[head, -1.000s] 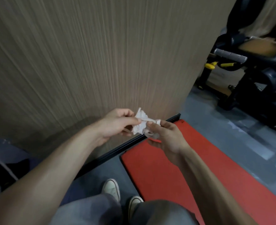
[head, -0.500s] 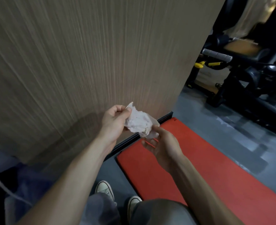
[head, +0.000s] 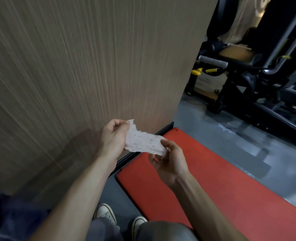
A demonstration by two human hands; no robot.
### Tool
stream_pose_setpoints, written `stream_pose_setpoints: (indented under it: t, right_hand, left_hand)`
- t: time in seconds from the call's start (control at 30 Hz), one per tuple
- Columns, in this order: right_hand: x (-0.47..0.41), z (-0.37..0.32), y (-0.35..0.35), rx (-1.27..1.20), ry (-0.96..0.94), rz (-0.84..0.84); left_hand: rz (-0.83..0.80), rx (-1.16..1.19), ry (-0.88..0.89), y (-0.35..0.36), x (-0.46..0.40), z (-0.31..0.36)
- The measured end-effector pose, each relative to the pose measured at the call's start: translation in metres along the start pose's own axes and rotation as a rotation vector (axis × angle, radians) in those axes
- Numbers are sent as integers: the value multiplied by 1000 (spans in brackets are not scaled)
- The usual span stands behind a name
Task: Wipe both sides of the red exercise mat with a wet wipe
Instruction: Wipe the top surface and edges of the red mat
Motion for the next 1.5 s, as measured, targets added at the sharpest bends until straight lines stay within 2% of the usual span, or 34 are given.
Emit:
stream_pose_setpoints:
  t: [0.13, 0.2, 0.3, 0.37, 0.43, 0.53, 0.6, 0.7, 0.77, 0.8, 0.87, 0.93, 1.07, 1.27, 1.43, 1.5]
  right_hand:
    - [-4, 4, -6, 150, -65, 120]
    - [-4, 5, -7, 202, -84, 133]
    - [3, 7, -3, 273, -100, 82]
    - [7, 8, 2, 290, -106, 34]
    - [8, 10, 6, 301, -80, -6]
    - [8, 12, 5, 374, -51, -64]
    - [8, 12, 3, 469, -74, -61]
    - [10, 13, 4, 479, -115, -33]
    - [11, 15, 8, 456, -148, 1]
    - [12, 16, 12, 452, -158, -10]
    - [12, 18, 19, 453, -161, -69]
    - [10, 20, 27, 474, -147, -130]
    - [1, 29, 36, 505, -70, -235]
    - [-40, 56, 29, 497, 59, -244]
    - [-92, 113, -1, 526, 207, -254]
    - [-120, 132, -22, 539, 209, -196]
  left_hand:
    - [67, -126, 121, -3, -4, 2]
    - [61, -307, 339, -5, -1, 8]
    - [-124, -563, 679, 1, 14, 15]
    - [-248, -589, 732, 5, 22, 16]
    - [-337, -600, 668, 6, 26, 16]
    - [-644, -562, 365, 4, 30, 8]
    - [-733, -494, 214, -1, 30, 7]
    - [-529, -326, 53, -12, 13, 8]
    - [-343, -318, 71, -21, -1, 4]
    - [-302, -354, 82, -24, -5, -1]
    - [-364, -430, 44, -27, -7, -11]
    - [-411, -396, -3, -28, -7, -17]
    - [-362, -365, 44, -39, -15, -20]
    - [-400, -395, 56, -53, -47, -38]
    - [-443, -339, -98, -49, -56, -128]
    - [-440, -378, -187, -52, -60, -174]
Point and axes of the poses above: each hand's wrist, its own x-axis away from the middle knuckle, its own y-axis out of the palm, z = x × y, the point moved 3 cm from there along -x, towards the middle knuckle, and after that the axes turned 13 degrees about z, right-handed, at the moved point
